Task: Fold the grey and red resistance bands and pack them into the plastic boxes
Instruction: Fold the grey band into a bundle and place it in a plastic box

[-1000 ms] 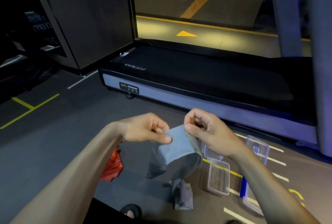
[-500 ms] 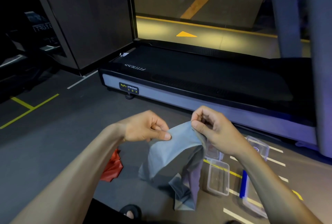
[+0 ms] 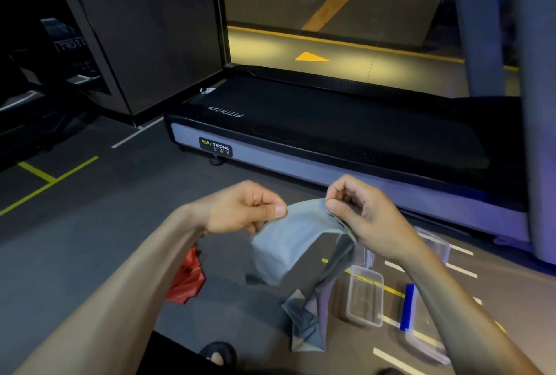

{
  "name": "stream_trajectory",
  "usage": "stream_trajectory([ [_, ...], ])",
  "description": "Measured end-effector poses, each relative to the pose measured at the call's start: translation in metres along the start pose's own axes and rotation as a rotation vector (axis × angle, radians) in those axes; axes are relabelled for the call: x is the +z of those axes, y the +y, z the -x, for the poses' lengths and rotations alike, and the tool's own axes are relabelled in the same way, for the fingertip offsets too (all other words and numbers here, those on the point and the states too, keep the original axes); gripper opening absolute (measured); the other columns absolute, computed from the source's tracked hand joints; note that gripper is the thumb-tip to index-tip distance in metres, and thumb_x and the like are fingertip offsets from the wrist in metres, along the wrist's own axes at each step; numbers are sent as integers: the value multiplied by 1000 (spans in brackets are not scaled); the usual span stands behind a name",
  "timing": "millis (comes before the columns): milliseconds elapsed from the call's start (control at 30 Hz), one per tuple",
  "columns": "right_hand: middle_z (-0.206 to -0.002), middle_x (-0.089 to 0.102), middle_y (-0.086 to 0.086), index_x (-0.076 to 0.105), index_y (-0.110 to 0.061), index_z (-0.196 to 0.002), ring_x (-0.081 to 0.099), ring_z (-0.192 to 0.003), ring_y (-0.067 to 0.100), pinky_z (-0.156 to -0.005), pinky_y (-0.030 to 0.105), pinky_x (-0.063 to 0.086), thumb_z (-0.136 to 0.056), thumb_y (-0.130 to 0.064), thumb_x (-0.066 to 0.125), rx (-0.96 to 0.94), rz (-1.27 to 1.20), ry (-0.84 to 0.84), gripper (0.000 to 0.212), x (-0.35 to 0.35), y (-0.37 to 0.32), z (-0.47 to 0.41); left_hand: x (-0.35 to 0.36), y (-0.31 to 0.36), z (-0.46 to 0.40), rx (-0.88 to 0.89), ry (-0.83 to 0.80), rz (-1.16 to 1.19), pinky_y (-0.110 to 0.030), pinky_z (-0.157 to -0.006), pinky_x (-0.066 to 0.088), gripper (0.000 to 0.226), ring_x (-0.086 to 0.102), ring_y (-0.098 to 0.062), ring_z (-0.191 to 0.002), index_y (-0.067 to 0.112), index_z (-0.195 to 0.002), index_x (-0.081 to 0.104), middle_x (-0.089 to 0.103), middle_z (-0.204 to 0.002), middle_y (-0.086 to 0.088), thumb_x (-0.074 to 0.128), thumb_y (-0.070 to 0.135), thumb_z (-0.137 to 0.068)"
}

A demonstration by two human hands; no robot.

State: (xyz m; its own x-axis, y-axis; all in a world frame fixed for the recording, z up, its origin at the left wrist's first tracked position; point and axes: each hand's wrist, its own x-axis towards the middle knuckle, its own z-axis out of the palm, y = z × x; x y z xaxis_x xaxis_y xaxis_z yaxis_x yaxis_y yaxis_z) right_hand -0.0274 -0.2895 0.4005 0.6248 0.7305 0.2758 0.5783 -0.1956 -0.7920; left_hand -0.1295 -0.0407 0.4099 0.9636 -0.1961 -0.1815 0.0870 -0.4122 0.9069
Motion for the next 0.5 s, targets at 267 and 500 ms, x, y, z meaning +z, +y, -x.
stream_trajectory([
  [267,-78,63,2,59,-19,-90,59,-73,16,-73,30,47,-99,-9,62,-30,51,46,13,0,-9,3,1,-3,0,-87,-92,257,-15,-49,49,32,58,-3,-54,20,-76,67,60,-66,5,52,18,-105],
  [500,-83,63,-2,60,-19,-92,60,-80,17,-77,31,48,-99,-10,63,-39,56,40,11,-1,-10,4,3,-2,0,-130,-65,337,-18,-53,44,34,66,-8,-64,18,-84,76,73,-80,0,52,28,-106],
])
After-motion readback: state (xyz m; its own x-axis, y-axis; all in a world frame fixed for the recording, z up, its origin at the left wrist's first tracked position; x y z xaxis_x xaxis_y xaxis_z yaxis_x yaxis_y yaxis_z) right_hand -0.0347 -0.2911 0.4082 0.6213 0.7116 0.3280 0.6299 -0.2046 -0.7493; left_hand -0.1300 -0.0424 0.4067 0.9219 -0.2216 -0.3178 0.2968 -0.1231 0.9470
